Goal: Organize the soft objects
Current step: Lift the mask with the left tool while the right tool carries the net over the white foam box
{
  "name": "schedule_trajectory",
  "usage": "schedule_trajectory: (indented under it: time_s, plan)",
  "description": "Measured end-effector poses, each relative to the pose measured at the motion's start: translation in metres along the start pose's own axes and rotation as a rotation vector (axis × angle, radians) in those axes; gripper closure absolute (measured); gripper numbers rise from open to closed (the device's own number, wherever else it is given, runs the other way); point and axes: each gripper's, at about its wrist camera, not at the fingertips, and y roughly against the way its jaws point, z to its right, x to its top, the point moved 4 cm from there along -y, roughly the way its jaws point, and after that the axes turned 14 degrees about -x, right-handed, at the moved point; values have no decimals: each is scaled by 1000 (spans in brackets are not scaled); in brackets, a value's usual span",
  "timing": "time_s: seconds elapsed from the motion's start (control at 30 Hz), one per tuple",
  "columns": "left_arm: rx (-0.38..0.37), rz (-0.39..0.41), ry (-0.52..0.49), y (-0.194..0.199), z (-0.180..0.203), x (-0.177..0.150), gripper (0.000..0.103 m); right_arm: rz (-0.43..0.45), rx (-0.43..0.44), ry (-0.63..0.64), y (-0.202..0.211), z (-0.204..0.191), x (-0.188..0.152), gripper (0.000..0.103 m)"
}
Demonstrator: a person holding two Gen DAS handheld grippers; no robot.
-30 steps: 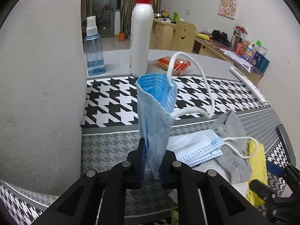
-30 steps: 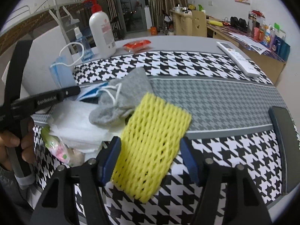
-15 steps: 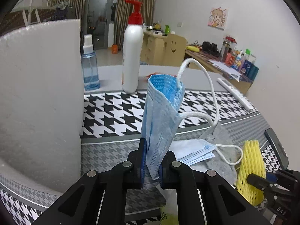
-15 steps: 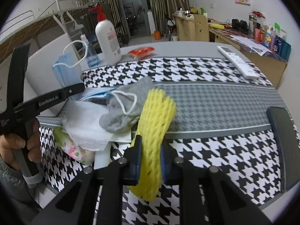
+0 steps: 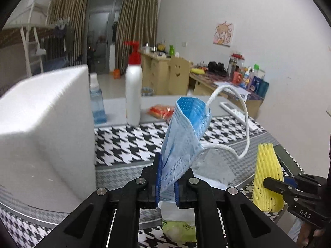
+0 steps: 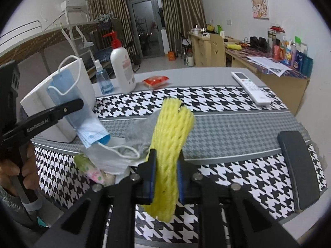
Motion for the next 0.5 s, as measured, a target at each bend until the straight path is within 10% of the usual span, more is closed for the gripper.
schedule_trajectory:
  time_s: [0.5]
  plan:
    - [33, 70, -71, 41, 6, 16, 98, 90, 45, 17, 24, -23, 24, 82]
